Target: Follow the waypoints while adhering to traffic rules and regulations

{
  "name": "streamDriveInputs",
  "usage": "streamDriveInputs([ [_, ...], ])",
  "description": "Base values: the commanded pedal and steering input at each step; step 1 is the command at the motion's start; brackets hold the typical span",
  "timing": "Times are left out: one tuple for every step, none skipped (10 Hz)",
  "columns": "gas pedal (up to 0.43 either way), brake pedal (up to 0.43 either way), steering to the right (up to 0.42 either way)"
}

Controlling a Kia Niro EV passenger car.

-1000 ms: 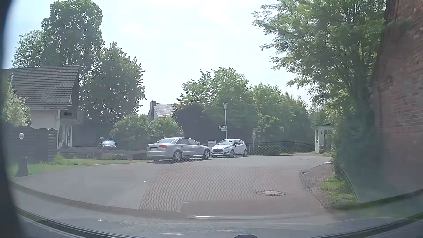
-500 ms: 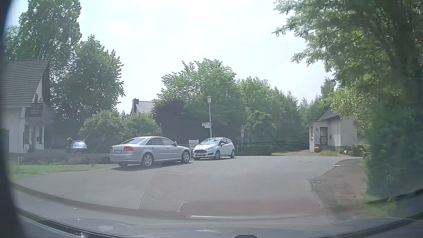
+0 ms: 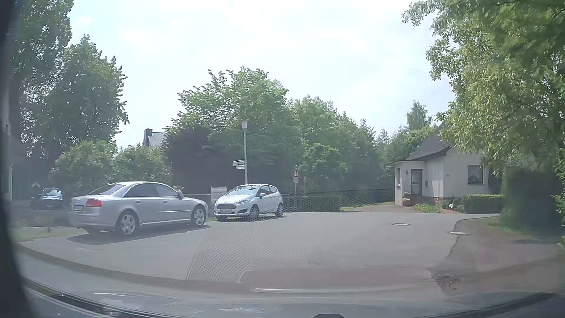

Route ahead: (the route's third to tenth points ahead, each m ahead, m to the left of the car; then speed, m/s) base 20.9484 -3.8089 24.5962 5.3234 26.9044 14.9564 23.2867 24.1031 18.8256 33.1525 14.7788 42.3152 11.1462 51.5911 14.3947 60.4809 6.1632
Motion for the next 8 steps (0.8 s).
streamDriveInputs([
  [0.000, 0.000, 0.158],
  [0.000, 0.000, 0.164],
  [0.000, 0.000, 0.174],
  [0.000, 0.000, 0.185],
  [0.000, 0.000, 0.191],
  [0.000, 0.000, 0.193],
  [0.000, 0.030, 0.194],
  [0.000, 0.067, 0.196],
])
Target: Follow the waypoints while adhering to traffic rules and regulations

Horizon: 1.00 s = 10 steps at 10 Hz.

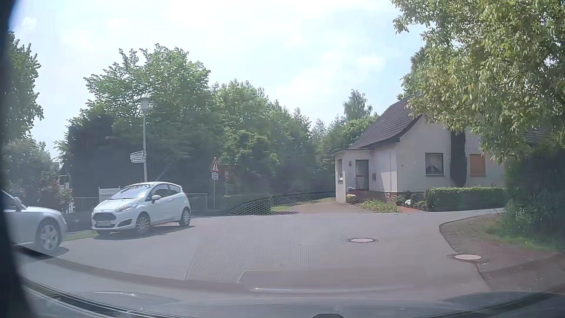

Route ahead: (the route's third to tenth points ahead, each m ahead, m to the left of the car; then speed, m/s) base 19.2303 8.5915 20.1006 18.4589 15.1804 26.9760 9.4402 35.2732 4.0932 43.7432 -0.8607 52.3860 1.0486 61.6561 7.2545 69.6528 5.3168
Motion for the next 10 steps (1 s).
streamDriveInputs([
  [0.000, 0.122, 0.199],
  [0.000, 0.195, 0.200],
  [0.000, 0.195, 0.196],
  [0.000, 0.201, 0.193],
  [0.000, 0.207, 0.192],
  [0.000, 0.201, 0.192],
  [0.000, 0.171, 0.191],
  [0.000, 0.134, 0.189],
  [0.000, 0.116, 0.188],
  [0.000, 0.116, 0.188],
])
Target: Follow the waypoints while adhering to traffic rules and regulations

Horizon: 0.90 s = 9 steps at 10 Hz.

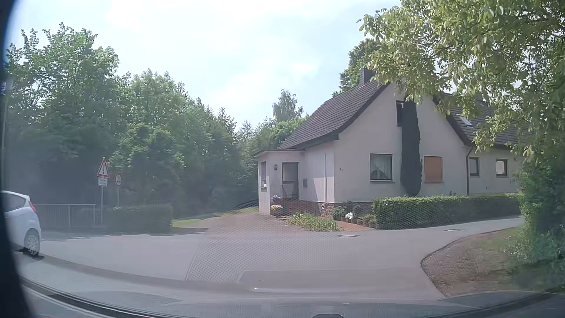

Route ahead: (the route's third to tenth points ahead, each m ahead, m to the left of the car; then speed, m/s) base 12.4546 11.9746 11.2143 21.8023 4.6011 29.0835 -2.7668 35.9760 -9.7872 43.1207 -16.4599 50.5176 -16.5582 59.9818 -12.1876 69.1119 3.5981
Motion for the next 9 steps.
streamDriveInputs([
  [0.000, 0.116, 0.189],
  [0.000, 0.122, 0.187],
  [0.000, 0.122, 0.181],
  [0.000, 0.134, 0.172],
  [0.000, 0.140, 0.160],
  [0.000, 0.146, 0.141],
  [0.000, 0.146, 0.117],
  [0.000, 0.146, 0.093],
  [0.000, 0.146, 0.070],
])
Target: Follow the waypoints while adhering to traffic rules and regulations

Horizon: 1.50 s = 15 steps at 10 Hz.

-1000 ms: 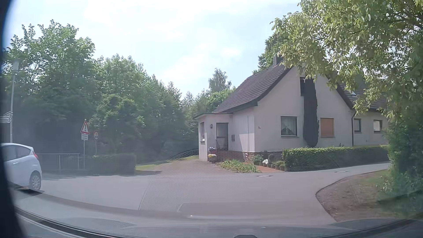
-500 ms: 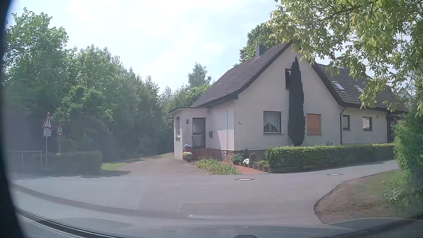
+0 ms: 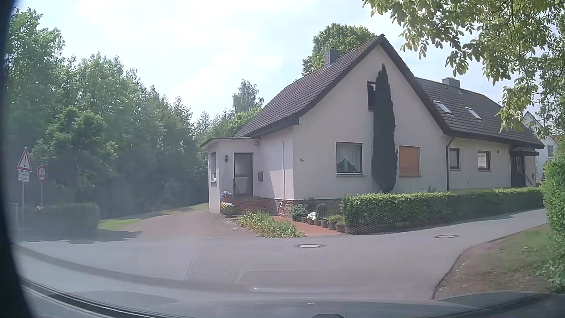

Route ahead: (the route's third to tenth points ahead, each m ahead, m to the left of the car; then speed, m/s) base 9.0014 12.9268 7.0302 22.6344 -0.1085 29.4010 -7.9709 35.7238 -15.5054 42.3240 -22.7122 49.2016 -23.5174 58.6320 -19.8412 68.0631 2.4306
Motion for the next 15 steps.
streamDriveInputs([
  [0.000, 0.152, 0.048],
  [0.000, 0.152, 0.025],
  [0.000, 0.152, 0.006],
  [0.000, 0.159, -0.015],
  [0.000, 0.159, -0.035],
  [0.000, 0.159, -0.054],
  [0.000, 0.146, -0.076],
  [0.000, 0.073, -0.106],
  [0.000, 0.000, -0.128],
  [0.000, 0.000, -0.159],
  [0.000, 0.000, -0.188],
  [0.000, 0.000, -0.206],
  [0.000, 0.000, -0.221],
  [0.039, 0.000, -0.240],
  [0.047, 0.000, -0.268],
])
